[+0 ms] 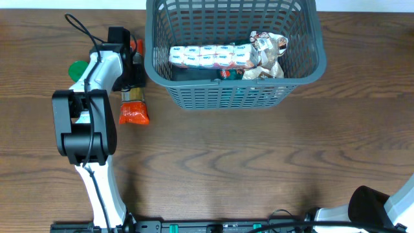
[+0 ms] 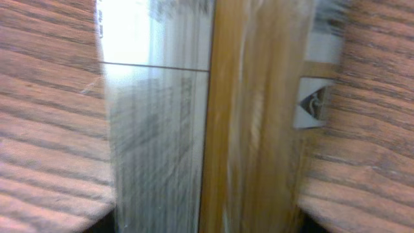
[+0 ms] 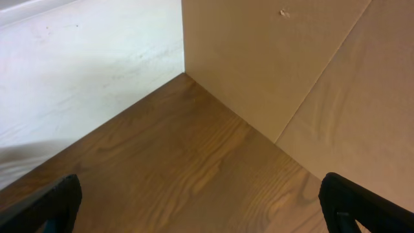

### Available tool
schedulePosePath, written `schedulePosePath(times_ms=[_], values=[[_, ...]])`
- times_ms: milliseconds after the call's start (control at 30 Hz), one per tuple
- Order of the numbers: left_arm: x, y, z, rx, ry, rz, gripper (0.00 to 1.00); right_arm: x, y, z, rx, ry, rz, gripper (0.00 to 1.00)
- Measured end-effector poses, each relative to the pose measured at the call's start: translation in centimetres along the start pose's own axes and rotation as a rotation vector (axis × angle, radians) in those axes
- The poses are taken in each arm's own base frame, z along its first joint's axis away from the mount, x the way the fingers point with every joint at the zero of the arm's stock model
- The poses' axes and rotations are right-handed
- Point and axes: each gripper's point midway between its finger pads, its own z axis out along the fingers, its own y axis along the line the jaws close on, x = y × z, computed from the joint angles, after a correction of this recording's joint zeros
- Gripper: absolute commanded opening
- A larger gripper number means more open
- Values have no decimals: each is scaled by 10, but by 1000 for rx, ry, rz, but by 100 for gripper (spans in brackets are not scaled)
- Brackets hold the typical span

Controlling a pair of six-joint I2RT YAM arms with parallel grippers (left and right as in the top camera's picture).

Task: Pack container
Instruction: 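Lift the spaghetti pack and swing it toward the basket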

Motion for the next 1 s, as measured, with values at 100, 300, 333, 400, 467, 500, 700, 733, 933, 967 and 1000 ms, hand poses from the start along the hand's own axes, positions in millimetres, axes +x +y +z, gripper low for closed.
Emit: schedulePosePath(times_ms=[100, 300, 333, 400, 467, 500, 700, 733, 933, 967, 1000], values=[[-4, 0, -13, 1, -22, 0, 6, 0, 0, 0, 0, 0, 0, 99], [-3, 0, -16, -1, -18, 1, 6, 0, 0, 0, 0, 0, 0, 99], [-4, 0, -17, 0, -20, 0, 5, 0, 0, 0, 0, 0, 0, 99], [-5, 0, -18, 1, -25, 0, 6, 0, 0, 0, 0, 0, 0, 99], [-6, 1, -21, 2, -28, -1, 6, 0, 0, 0, 0, 0, 0, 99], [-6, 1, -23, 2, -29, -2, 6, 0, 0, 0, 0, 0, 0, 99], [-44, 8, -79, 24, -183, -28, 6, 0, 0, 0, 0, 0, 0, 99], [-58, 9, -104, 33, -254, -35, 6, 0, 0, 0, 0, 0, 0, 99], [-117, 8, -304, 107, -759, -15, 6, 0, 0, 0, 0, 0, 0, 99], [-117, 5, -343, 126, -849, 9, 6, 0, 0, 0, 0, 0, 0, 99], [-114, -1, -383, 146, -942, 44, 6, 0, 0, 0, 0, 0, 0, 99]])
